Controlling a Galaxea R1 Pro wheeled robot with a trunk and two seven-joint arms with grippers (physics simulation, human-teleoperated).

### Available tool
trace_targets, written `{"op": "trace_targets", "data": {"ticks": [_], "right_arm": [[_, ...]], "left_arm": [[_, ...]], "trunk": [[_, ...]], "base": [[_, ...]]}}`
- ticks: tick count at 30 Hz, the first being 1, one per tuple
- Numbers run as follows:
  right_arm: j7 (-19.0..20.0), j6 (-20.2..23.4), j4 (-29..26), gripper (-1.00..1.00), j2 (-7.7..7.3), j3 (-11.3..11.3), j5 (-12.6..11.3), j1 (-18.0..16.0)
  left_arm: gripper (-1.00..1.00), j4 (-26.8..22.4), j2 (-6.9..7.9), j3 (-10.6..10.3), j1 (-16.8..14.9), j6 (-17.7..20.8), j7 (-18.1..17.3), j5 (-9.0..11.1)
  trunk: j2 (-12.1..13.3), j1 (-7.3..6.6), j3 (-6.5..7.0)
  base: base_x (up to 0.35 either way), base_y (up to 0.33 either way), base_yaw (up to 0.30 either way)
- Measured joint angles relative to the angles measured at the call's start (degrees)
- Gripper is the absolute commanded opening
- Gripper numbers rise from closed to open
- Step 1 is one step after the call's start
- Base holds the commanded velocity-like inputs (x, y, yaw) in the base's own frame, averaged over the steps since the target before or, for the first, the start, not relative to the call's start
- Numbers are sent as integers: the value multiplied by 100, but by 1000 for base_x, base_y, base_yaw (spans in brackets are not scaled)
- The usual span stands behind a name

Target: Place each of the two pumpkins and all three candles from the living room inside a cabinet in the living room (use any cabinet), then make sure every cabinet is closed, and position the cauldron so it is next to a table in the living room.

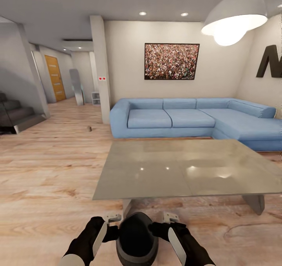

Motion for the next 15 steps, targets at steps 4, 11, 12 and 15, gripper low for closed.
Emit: {"op": "trace_targets", "data": {"ticks": [4,11,12,15], "right_arm": [[-8,-7,0,100,0,6,2,0],[-12,-18,0,100,0,9,0,0],[-12,-20,0,100,0,9,-3,0],[-12,-25,0,100,0,9,-5,0]], "left_arm": [[100,0,2,0,0,0,0,0],[100,-1,-2,0,0,0,3,0],[100,-1,-3,0,0,0,6,0],[100,-1,-1,0,0,0,8,0]], "trunk": [[160,-88,72],[441,-242,197],[481,-264,215],[602,-329,269]], "base": [[-311,0,0],[-313,0,0],[-306,0,0],[-295,0,0]]}}
